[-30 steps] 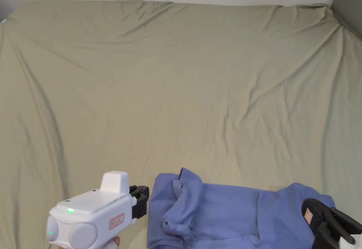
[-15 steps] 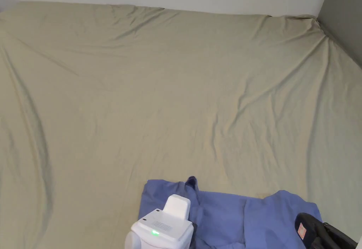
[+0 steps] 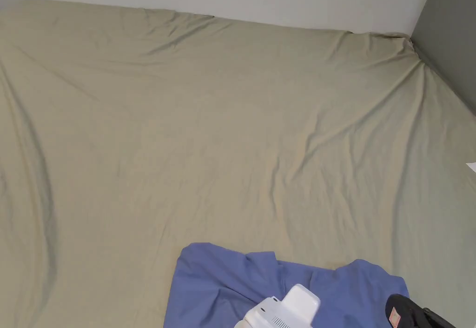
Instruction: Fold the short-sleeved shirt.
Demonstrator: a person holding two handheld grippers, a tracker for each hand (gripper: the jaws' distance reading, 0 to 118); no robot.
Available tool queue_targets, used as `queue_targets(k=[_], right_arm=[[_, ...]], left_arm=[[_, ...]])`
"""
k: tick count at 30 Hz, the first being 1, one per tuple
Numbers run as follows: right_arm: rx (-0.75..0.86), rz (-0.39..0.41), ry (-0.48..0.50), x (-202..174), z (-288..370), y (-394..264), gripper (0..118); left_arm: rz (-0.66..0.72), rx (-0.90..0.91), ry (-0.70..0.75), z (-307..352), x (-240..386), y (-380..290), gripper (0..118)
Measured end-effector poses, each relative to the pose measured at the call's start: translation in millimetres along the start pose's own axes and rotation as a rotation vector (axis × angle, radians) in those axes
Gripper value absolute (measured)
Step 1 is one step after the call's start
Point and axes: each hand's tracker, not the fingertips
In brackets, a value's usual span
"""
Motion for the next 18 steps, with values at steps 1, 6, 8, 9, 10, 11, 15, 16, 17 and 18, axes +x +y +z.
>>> queue_targets(k=[1, 6, 8, 9, 10, 11, 15, 16, 17, 18], right_arm=[[0.002, 0.000, -0.001, -0.2, 0.5, 1.0, 0], [0.066, 0.032, -0.013, -4.7, 6.9, 13.8, 0], [0.111, 0.062, -0.019, -8.1, 6.7, 19.7, 0], [0.124, 0.073, -0.017, -10.5, 4.7, 22.7, 0], [0.141, 0.084, -0.017, -13.4, 2.0, 25.3, 0], [0.153, 0.095, -0.020, -15.8, -1.2, 27.0, 0], [0.179, 0.116, -0.029, -26.6, -17.4, 31.0, 0], [0.182, 0.117, -0.031, -28.8, -20.9, 31.0, 0], [0.181, 0.114, -0.033, -30.5, -23.7, 30.6, 0], [0.178, 0.103, -0.029, -31.1, -26.1, 29.7, 0]], left_arm=[[0.072, 0.023, -0.097, 11.1, -3.4, 2.7, 1], [0.203, 0.257, -0.071, 108.8, -49.1, 18.9, 1], [0.254, 0.366, 0.008, 159.8, -85.0, 19.6, 1], [0.260, 0.431, 0.062, 189.0, -102.9, 18.5, 1], [0.243, 0.496, 0.126, 217.9, -117.1, 15.2, 1], [0.204, 0.536, 0.187, 240.0, -127.0, 11.2, 1], [0.079, 0.554, 0.518, 310.1, -156.4, -19.3, 1], [0.100, 0.547, 0.532, 321.5, -168.0, -29.4, 1], [0.129, 0.544, 0.536, 327.6, -176.0, -38.3, 0], [0.167, 0.530, 0.572, 331.4, -180.4, -44.8, 0]])
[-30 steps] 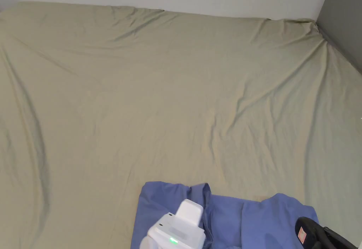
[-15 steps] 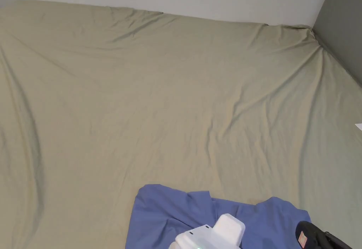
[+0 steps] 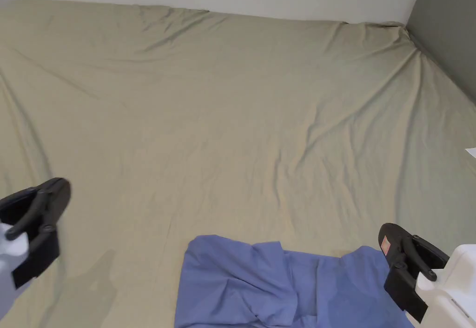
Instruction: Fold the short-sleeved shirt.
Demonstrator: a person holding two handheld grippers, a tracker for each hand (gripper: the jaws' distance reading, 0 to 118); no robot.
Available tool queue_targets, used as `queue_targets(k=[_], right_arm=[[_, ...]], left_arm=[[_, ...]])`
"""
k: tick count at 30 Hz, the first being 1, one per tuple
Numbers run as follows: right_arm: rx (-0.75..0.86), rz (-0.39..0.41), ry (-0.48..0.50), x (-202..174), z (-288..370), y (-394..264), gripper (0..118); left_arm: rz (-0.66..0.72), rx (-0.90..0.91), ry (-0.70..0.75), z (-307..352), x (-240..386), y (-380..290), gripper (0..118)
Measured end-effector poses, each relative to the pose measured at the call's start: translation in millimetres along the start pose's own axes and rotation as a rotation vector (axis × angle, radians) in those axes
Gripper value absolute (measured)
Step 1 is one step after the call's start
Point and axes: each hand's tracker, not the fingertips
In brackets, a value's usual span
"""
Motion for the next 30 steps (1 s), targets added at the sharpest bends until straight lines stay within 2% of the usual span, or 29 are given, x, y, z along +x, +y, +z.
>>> queue_targets(k=[3, 6, 11, 17, 18, 19, 20, 21, 22, 24, 26, 30], right_arm=[[-0.013, -0.007, 0.009, -4.7, -5.3, -2.5, 0], [-0.018, 0.005, 0.012, -7.3, -5.6, -2.6, 0], [-0.020, 0.009, 0.011, -7.5, -4.9, -1.7, 0], [-0.024, 0.008, 0.008, -6.4, -2.5, -0.9, 0], [-0.027, 0.004, 0.011, -5.9, -2.2, -1.3, 0], [-0.032, -0.004, 0.015, -5.4, -2.2, -1.9, 0], [-0.036, -0.014, 0.023, -4.9, -2.3, -2.7, 0], [-0.039, -0.021, 0.032, -5.0, -2.4, -4.0, 0], [-0.045, -0.026, 0.038, -5.4, -2.7, -5.0, 0], [-0.051, -0.024, 0.045, -6.5, -2.2, -6.7, 0], [-0.053, -0.023, 0.054, -8.3, 0.2, -8.1, 0], [-0.054, -0.031, 0.071, -9.8, 5.7, -8.5, 0]], left_arm=[[0.021, -0.043, 0.060, 6.1, -20.6, -17.9, 0], [0.097, -0.077, 0.037, 4.5, -29.3, -31.3, 0], [0.108, -0.082, 0.044, -1.1, -22.1, -33.8, 0], [0.156, -0.088, -0.047, -17.4, -17.7, -30.9, 2], [0.214, -0.115, -0.127, -26.2, -18.5, -30.2, 13], [0.295, -0.155, -0.220, -39.3, -21.3, -31.9, 35], [0.395, -0.188, -0.304, -53.7, -26.1, -38.2, 79], [0.521, -0.242, -0.410, -72.4, -28.8, -47.2, 103], [0.653, -0.319, -0.507, -95.8, -29.6, -61.0, 115], [0.804, -0.427, -0.692, -134.1, -23.5, -96.3, 114], [0.856, -0.582, -0.711, -162.4, -10.9, -125.5, 111], [0.717, -0.764, -0.639, -188.9, 27.3, -160.4, 111]])
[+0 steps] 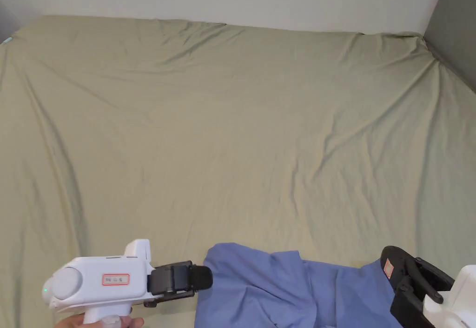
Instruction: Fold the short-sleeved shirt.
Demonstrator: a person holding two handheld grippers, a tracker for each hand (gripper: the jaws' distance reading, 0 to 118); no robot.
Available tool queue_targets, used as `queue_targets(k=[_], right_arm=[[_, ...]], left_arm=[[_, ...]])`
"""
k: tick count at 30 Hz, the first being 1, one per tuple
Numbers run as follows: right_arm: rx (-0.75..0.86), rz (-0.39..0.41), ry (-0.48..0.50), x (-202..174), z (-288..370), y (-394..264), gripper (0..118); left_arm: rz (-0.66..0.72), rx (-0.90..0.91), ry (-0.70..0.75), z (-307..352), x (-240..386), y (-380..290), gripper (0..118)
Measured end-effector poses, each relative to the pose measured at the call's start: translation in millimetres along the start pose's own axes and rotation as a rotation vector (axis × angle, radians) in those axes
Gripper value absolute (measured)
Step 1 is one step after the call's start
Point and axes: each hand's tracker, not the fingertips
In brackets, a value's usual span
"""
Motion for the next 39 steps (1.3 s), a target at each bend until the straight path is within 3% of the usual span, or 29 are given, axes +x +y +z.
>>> queue_targets(k=[5, 6, 7, 9, 11, 14, 23, 28, 34, 39], right_arm=[[-0.006, -0.003, 0.003, 2.8, 3.7, -1.4, 0], [-0.009, -0.004, 0.002, 3.2, 3.9, -1.9, 0], [-0.013, -0.002, 0.002, 3.6, 3.9, -2.8, 0], [-0.020, -0.002, -0.002, 4.7, 2.9, -4.1, 0], [-0.027, -0.007, -0.004, 6.0, 2.8, -4.5, 0], [-0.026, -0.012, -0.005, 8.2, 8.4, -1.4, 0], [-0.012, 0.011, -0.007, 1.9, 7.5, 7.6, 0], [-0.010, 0.033, 0.008, -6.2, 5.7, 9.7, 0], [-0.025, 0.042, 0.027, -14.5, -0.9, 7.1, 0], [-0.030, 0.049, 0.039, -19.1, -4.6, 5.4, 0]], left_arm=[[-0.003, -0.002, -0.013, -28.5, -19.7, 13.0, 110], [0.040, -0.006, -0.038, -33.9, -16.4, 13.1, 104], [0.082, -0.022, -0.093, -39.2, -16.5, 13.4, 86], [0.120, -0.063, -0.130, -50.1, -17.7, 12.6, 17], [0.078, -0.102, -0.068, -60.6, -14.8, 7.5, 14], [0.151, -0.074, -0.123, -45.3, -21.8, 12.8, 14], [0.130, -0.035, -0.095, 24.2, -38.4, 28.3, 12], [0.089, -0.021, 0.023, 86.1, -36.1, 30.6, 12], [0.037, 0.031, 0.285, 170.7, -56.5, 56.5, 12], [-0.039, 0.040, 0.370, 196.6, -24.2, 66.1, 12]])
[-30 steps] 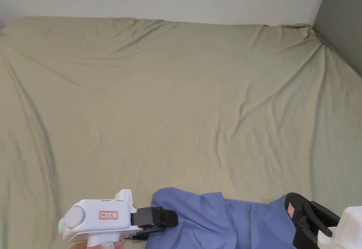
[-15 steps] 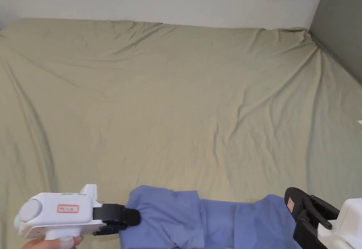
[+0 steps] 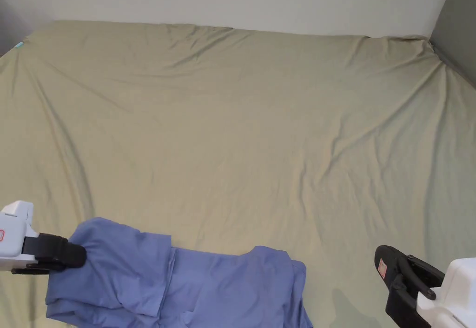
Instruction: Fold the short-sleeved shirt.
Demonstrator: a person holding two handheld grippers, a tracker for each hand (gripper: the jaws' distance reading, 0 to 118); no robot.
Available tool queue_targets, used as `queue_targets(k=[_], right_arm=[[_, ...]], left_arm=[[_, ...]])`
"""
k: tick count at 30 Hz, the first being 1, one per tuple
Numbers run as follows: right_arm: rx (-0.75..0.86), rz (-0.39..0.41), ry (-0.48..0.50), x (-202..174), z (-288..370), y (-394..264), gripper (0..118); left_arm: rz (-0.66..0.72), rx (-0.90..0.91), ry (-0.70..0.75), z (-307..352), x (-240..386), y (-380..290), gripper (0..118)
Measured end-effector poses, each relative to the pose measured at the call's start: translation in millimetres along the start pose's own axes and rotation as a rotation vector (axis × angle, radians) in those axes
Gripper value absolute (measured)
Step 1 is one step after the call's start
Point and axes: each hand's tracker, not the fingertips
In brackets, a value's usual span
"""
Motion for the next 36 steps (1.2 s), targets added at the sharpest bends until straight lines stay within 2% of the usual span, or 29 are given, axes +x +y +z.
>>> queue_targets(k=[3, 6, 8, 12, 16, 20, 22, 23, 25, 28, 30, 31, 32, 33, 34, 36], right_arm=[[-0.005, -0.011, 0.005, 0.7, -1.8, -1.5, 0], [-0.011, -0.011, 0.004, 1.0, -1.8, -1.2, 0], [-0.012, -0.009, 0.003, 3.7, -0.2, -1.7, 0], [-0.014, -0.022, -0.016, 11.3, 3.1, -5.6, 0], [-0.025, -0.055, -0.040, 20.9, 8.2, -12.0, 0], [-0.035, -0.070, -0.064, 30.8, 16.0, -15.7, 0], [-0.035, -0.081, -0.075, 35.6, 20.3, -15.3, 0], [-0.030, -0.084, -0.078, 37.9, 23.0, -15.3, 0], [-0.027, -0.086, -0.088, 41.9, 26.0, -15.7, 0], [-0.031, -0.093, -0.094, 47.0, 25.4, -17.9, 0], [-0.032, -0.101, -0.098, 48.7, 24.3, -20.1, 0], [-0.031, -0.103, -0.099, 48.8, 24.3, -20.6, 0], [-0.031, -0.108, -0.100, 48.9, 23.6, -20.9, 0], [-0.032, -0.114, -0.097, 49.1, 22.8, -21.5, 0], [-0.033, -0.119, -0.095, 49.2, 21.7, -22.5, 0], [-0.040, -0.125, -0.090, 48.0, 18.2, -24.3, 0]], left_arm=[[-0.048, -0.002, -0.020, -1.6, 37.6, 2.3, 12], [-0.193, -0.022, -0.041, -15.8, 98.5, -1.8, 12], [-0.235, -0.052, -0.067, -33.4, 135.8, -3.8, 12], [-0.357, -0.149, -0.144, -83.4, 208.3, -16.7, 12], [-0.401, -0.226, -0.196, -154.4, 257.7, -30.7, 12], [-0.414, -0.255, -0.144, -225.9, 278.6, -48.9, 15], [-0.393, -0.270, -0.121, -247.3, 272.6, -54.8, 31], [-0.368, -0.274, -0.127, -248.4, 268.8, -56.2, 38], [-0.277, -0.223, -0.181, -233.6, 259.2, -52.6, 40], [-0.313, -0.125, -0.157, -190.2, 253.9, -45.7, 40], [-0.314, 0.020, -0.206, -151.4, 240.0, -44.6, 36], [-0.290, 0.070, -0.225, -140.0, 235.8, -46.0, 28], [-0.252, 0.134, -0.240, -128.8, 227.4, -48.9, 12], [-0.231, 0.190, -0.244, -121.8, 221.0, -53.0, 3], [-0.231, 0.246, -0.233, -119.1, 217.1, -58.6, 2], [-0.316, 0.327, -0.101, -129.7, 221.2, -75.3, 2]])
